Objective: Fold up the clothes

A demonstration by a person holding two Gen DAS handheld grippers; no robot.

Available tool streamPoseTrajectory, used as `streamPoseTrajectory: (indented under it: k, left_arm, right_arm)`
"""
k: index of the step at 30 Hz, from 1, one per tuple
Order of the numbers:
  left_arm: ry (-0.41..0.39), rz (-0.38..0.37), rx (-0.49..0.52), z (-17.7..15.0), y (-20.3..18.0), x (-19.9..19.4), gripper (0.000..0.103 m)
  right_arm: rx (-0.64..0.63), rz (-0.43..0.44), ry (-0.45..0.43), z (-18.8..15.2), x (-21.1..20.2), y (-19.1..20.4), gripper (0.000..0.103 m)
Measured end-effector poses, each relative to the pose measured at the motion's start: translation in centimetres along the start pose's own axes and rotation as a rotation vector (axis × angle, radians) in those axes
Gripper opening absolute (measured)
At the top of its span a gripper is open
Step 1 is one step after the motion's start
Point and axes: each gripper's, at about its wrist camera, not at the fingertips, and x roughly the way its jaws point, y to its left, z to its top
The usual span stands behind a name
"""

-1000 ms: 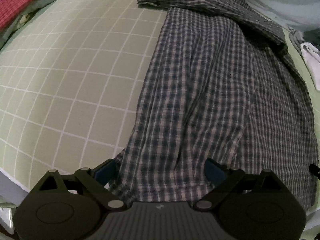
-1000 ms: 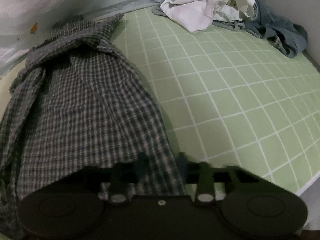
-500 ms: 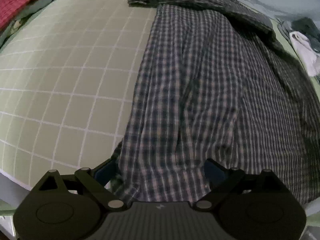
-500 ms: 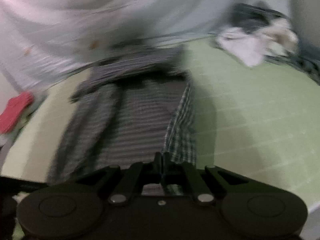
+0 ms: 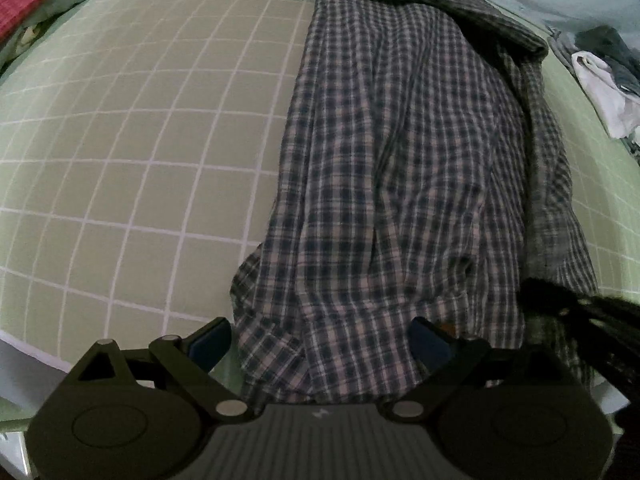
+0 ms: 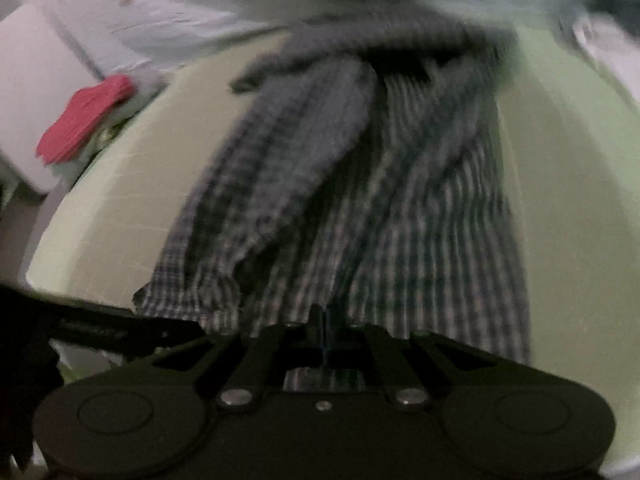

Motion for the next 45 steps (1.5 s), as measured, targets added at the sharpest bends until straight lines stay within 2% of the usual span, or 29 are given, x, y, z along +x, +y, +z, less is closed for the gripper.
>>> streamPoseTrajectory:
  k: [3,5,7,8,11,13,18,25,32,36,39,42,45]
  left_arm:
    - [0.007,0.000,0.021,0.1,-0.2,0.2,0.098]
    - [0.013,0.005,0.037,0.1,-0.4,0.2,0.098]
    - [0.012,0.002,0.039,0.5,-0.4,0.0,0.098]
    - [0.011,-0.001,0.039,0.7,-0.4,-0.1,0.098]
    - [-0.011,-0.004,0.033,1.6,-0.1,-0.9,0.098]
    - [-0.046,-0.007,0.020,2.6,0.2,-1.8,0.098]
    - [-0.128,-0.025,-0.071,6.1,1.9,-3.5,0.098]
    - [-0.213,-0.042,-0.135,11.5,3.8,-4.4,0.098]
    - [-0.229,-0.116,-0.229,19.4,6.7,-1.6,0.098]
    - [-0.201,-0.087,-0.249,24.9,8.4,1.2,0.098]
    - [-0.194,-0.062,-0.228,28.3,8.4,3.2,0.098]
    - [-0.176,-0.051,-0.219,30.9,8.4,5.6,0.098]
    - [-0.174,-0.057,-0.229,32.2,8.1,7.0,0.096]
  right_arm:
    - [0.006,-0.009,0.015,-0.3,0.3,0.0,0.004]
    - [0.007,-0.009,0.025,-0.3,0.3,0.2,0.011]
    - [0.005,-0.005,0.028,0.0,0.1,0.5,0.027]
    - [0.000,-0.008,0.022,0.2,-0.3,0.7,0.038]
    - [-0.034,-0.035,-0.014,0.5,-1.3,0.9,0.052]
    - [-0.055,-0.071,-0.051,1.3,-1.7,1.0,0.070]
    - [-0.053,-0.140,-0.142,4.4,-2.1,0.1,0.083]
    - [0.024,-0.161,-0.199,9.6,-0.1,-2.0,0.084]
    - [0.297,-0.041,-0.203,16.1,4.2,-5.8,0.083]
    - [0.464,-0.034,-0.216,18.9,6.5,-8.7,0.082]
    - [0.550,-0.025,-0.245,20.4,7.3,-10.5,0.082]
    - [0.630,-0.007,-0.265,21.6,8.0,-12.1,0.082]
    - [0.696,0.018,-0.265,22.2,8.9,-13.3,0.081]
